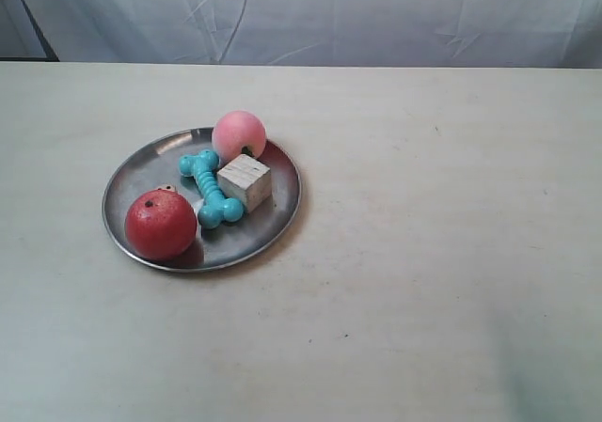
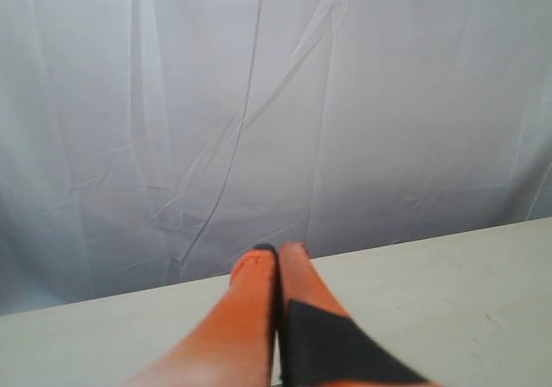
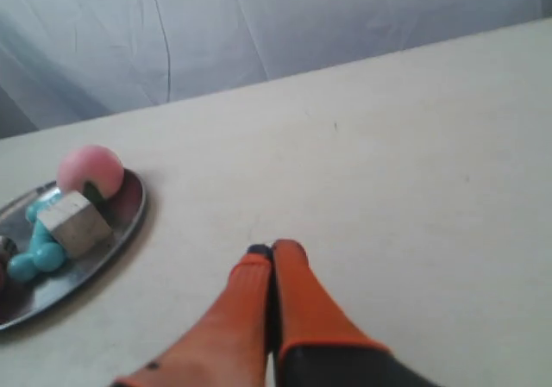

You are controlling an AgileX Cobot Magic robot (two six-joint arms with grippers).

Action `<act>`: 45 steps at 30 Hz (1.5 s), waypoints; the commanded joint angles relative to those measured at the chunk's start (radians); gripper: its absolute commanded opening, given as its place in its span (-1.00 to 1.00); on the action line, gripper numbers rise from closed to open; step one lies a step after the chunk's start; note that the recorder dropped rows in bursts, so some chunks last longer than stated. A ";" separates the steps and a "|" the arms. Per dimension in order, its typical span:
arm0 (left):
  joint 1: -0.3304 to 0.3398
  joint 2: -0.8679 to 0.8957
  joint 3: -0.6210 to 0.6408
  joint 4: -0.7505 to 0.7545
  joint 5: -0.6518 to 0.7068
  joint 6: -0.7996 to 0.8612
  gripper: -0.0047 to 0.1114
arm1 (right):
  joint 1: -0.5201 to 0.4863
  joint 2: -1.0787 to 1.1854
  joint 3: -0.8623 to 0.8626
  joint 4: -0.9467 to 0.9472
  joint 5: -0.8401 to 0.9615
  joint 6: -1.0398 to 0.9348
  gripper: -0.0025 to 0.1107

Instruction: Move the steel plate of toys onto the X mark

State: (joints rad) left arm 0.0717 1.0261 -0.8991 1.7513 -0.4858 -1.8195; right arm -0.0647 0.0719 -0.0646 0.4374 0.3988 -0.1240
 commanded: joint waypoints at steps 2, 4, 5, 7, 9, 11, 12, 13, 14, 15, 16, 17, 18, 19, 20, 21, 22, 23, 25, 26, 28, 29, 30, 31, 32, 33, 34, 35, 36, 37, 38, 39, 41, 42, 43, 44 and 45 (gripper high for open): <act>0.005 0.002 0.004 -0.007 -0.030 -0.001 -0.92 | -0.006 -0.021 0.065 0.029 -0.097 -0.003 -0.96; 0.005 0.002 0.005 -0.007 -0.031 -0.001 -0.92 | -0.006 -0.027 0.065 0.031 -0.125 -0.003 -0.96; 0.005 0.002 0.005 -0.007 -0.031 -0.001 -0.92 | -0.006 -0.027 0.065 0.031 -0.128 -0.003 -0.96; 0.005 0.002 0.005 -0.007 -0.031 -0.005 -0.92 | -0.004 -0.027 0.065 0.031 -0.124 -0.003 -0.96; 0.005 0.002 0.005 -0.012 -0.039 -0.005 -0.92 | -0.004 -0.027 0.065 0.031 -0.117 -0.003 -0.96; 0.005 0.002 0.005 -0.017 -0.060 -0.020 -0.92 | -0.004 -0.027 0.065 0.031 -0.117 -0.003 -0.96; 0.005 0.002 0.005 -0.014 -0.076 -0.034 -0.92 | -0.004 -0.027 0.065 0.031 -0.117 -0.003 -0.96; 0.005 0.002 0.005 -0.014 -0.090 -0.037 -0.92 | -0.004 -0.027 0.065 0.031 -0.117 -0.003 -0.96; 0.005 0.002 0.005 -0.014 -0.099 -0.035 -0.92 | -0.004 -0.027 0.065 0.031 -0.117 -0.003 -0.96; 0.005 0.002 0.005 -0.008 -0.101 -0.035 -0.92 | -0.004 -0.027 0.065 0.031 -0.117 -0.003 -0.96; 0.005 0.002 0.005 -0.008 -0.099 -0.035 -0.92 | -0.004 -0.027 0.065 0.031 -0.117 -0.003 -0.96; 0.005 0.002 0.005 -0.008 -0.097 -0.035 -0.92 | -0.004 -0.027 0.065 0.031 -0.117 -0.003 -0.96; 0.005 0.002 0.005 -0.008 -0.095 -0.035 -0.92 | -0.004 -0.027 0.065 0.031 -0.117 -0.003 -0.96; 0.005 0.002 0.005 -0.008 -0.095 -0.035 -0.92 | -0.004 -0.027 0.065 0.031 -0.117 -0.003 -0.96; 0.005 0.002 0.005 -0.008 -0.095 -0.035 -0.92 | -0.004 -0.027 0.065 0.031 -0.117 -0.003 -0.96; 0.005 0.002 0.005 -0.008 -0.095 -0.035 -0.92 | -0.004 -0.027 0.065 0.031 -0.117 -0.003 -0.96; 0.005 0.002 0.005 -0.008 -0.095 -0.035 -0.92 | -0.004 -0.027 0.065 0.031 -0.117 -0.003 -0.96; 0.005 0.002 0.005 -0.008 -0.095 -0.035 -0.92 | -0.004 -0.027 0.065 0.031 -0.117 -0.003 -0.96; 0.005 0.002 0.005 -0.008 -0.095 -0.035 -0.92 | -0.004 -0.027 0.065 0.031 -0.117 -0.003 -0.96; 0.005 0.002 0.005 -0.008 -0.095 -0.035 -0.92 | -0.004 -0.027 0.065 0.031 -0.117 -0.003 -0.96; 0.005 0.002 0.005 -0.008 -0.095 -0.035 -0.92 | -0.004 -0.027 0.065 0.031 -0.117 -0.003 -0.96; 0.005 0.002 0.005 -0.007 -0.095 -0.027 -0.92 | -0.004 -0.027 0.065 0.031 -0.117 -0.003 -0.96; 0.005 0.002 0.005 -0.007 -0.093 -0.028 -0.92 | -0.004 -0.027 0.065 0.031 -0.117 -0.003 -0.96; 0.005 0.002 0.005 -0.007 -0.089 -0.029 -0.92 | -0.004 -0.027 0.065 0.031 -0.117 -0.003 -0.96; 0.005 0.002 0.005 -0.007 -0.081 -0.034 -0.92 | -0.004 -0.027 0.065 0.031 -0.117 -0.003 -0.96; 0.003 0.000 0.008 -0.017 -0.081 -0.059 -0.92 | -0.004 -0.027 0.065 0.031 -0.117 -0.003 -0.96; -0.005 -0.003 0.014 -0.030 -0.074 -0.092 -0.92 | -0.004 -0.027 0.065 0.031 -0.117 -0.003 -0.96; -0.019 -0.009 0.022 -0.034 -0.045 -0.132 -0.92 | -0.004 -0.027 0.065 0.031 -0.117 -0.003 -0.96; -0.065 -0.029 0.049 -0.042 0.020 -0.222 -0.92 | -0.004 -0.027 0.065 0.031 -0.120 -0.003 -0.96; -0.088 -0.040 0.066 -0.052 0.071 -0.248 -0.92 | -0.004 -0.027 0.065 0.031 -0.120 -0.003 -0.96; -0.151 -0.080 0.120 -0.119 0.192 -0.273 -0.92 | -0.004 -0.027 0.065 0.031 -0.119 -0.003 -0.96; -0.176 -0.108 0.143 -0.162 0.243 -0.273 -0.92 | -0.004 -0.027 0.065 0.031 -0.119 -0.003 -0.96; -0.250 -0.204 0.233 -0.370 0.408 -0.273 -0.92 | -0.004 -0.027 0.065 0.031 -0.119 -0.003 -0.96; -0.287 -0.281 0.288 -0.481 0.521 -0.273 -0.92 | -0.004 -0.027 0.065 0.031 -0.119 -0.003 -0.96; -0.300 -0.344 0.327 -0.551 0.589 -0.273 -0.92 | -0.004 -0.027 0.065 0.031 -0.119 -0.003 -0.96; -0.303 -0.389 0.355 -0.606 0.643 -0.273 -0.92 | -0.004 -0.027 0.065 0.031 -0.119 -0.003 -0.96; -0.303 -0.449 0.386 -0.696 0.698 -0.273 -0.92 | -0.004 -0.027 0.065 0.031 -0.119 -0.003 -0.96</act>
State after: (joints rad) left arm -0.2210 0.6656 -0.5626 1.2012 0.0900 -2.0893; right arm -0.0647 0.0473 -0.0020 0.4719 0.2941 -0.1240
